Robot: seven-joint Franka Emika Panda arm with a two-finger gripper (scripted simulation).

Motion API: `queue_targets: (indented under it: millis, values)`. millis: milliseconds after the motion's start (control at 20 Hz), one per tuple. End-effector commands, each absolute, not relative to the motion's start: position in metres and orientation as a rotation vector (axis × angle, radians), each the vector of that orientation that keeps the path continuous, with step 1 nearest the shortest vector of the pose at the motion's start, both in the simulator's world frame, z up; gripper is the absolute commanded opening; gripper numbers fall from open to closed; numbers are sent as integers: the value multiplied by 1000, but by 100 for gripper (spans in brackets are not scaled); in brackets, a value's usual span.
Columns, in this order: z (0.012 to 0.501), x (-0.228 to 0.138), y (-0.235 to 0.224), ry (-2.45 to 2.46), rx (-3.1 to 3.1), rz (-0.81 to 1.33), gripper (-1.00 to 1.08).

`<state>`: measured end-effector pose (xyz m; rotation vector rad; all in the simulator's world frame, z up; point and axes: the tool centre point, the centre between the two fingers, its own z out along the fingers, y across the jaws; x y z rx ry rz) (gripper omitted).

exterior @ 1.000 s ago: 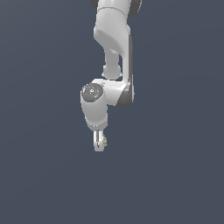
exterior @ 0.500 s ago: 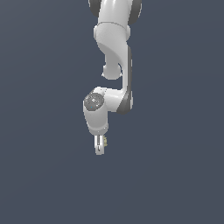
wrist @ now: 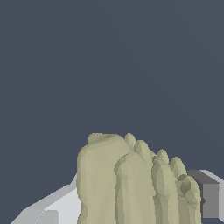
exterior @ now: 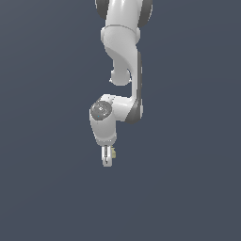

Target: Pick up the object and move it to a goal position.

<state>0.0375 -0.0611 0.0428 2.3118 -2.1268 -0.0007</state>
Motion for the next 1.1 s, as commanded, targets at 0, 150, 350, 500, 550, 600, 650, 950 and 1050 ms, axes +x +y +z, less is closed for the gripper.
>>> queue_targets:
  millis: [0, 150, 350, 500, 550, 600, 650, 950, 1050]
  values:
    - [43, 38, -61, -2127, 2312, 0, -100]
    - [43, 37, -61, -2127, 2312, 0, -100]
    - [46, 34, -62, -2127, 2312, 0, -100]
    - [51, 29, -64, -2127, 2312, 0, -100]
    - [53, 27, -65, -2127, 2313, -1, -100]
    - [55, 24, -66, -2127, 2313, -1, -100]
    - [58, 21, -67, -2127, 2313, -1, -100]
    - [80, -3, -76, -2128, 2313, -2, -100]
    - [90, -14, -81, -2128, 2314, -3, -100]
